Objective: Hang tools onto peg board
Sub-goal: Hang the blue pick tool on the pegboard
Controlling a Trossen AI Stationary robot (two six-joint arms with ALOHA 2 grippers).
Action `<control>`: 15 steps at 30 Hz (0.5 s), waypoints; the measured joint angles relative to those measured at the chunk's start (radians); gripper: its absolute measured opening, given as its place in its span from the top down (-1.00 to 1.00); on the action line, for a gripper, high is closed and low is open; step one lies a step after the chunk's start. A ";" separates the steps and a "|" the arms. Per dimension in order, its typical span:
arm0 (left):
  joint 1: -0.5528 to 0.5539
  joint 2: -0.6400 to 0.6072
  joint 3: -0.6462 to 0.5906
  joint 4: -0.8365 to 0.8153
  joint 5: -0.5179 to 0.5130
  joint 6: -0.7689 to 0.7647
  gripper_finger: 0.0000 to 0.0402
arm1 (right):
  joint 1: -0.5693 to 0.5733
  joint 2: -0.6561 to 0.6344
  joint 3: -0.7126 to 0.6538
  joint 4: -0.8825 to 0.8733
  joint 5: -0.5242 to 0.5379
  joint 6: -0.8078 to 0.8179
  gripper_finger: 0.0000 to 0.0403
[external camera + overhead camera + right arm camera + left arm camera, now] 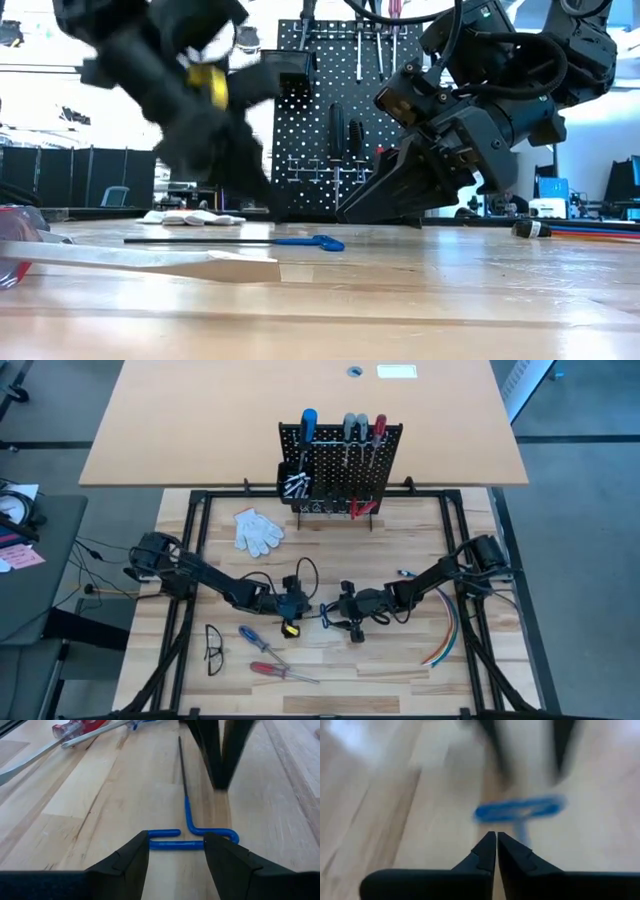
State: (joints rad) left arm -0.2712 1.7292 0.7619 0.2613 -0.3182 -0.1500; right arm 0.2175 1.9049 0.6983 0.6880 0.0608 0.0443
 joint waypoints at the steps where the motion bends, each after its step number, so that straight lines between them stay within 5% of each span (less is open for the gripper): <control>1: -0.010 -0.020 0.001 0.009 0.002 -0.010 0.91 | -0.003 0.000 0.000 -0.001 0.000 0.000 0.03; 10: -0.047 0.003 0.003 0.012 0.008 -0.053 0.46 | -0.001 0.000 0.000 -0.004 0.001 0.000 0.03; 15: -0.042 0.079 0.003 0.026 0.034 -0.050 0.37 | -0.001 0.000 0.000 -0.001 0.000 0.000 0.03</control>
State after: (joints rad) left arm -0.3130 1.8077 0.7649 0.2869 -0.2846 -0.1997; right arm 0.2165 1.9045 0.6987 0.6870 0.0612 0.0444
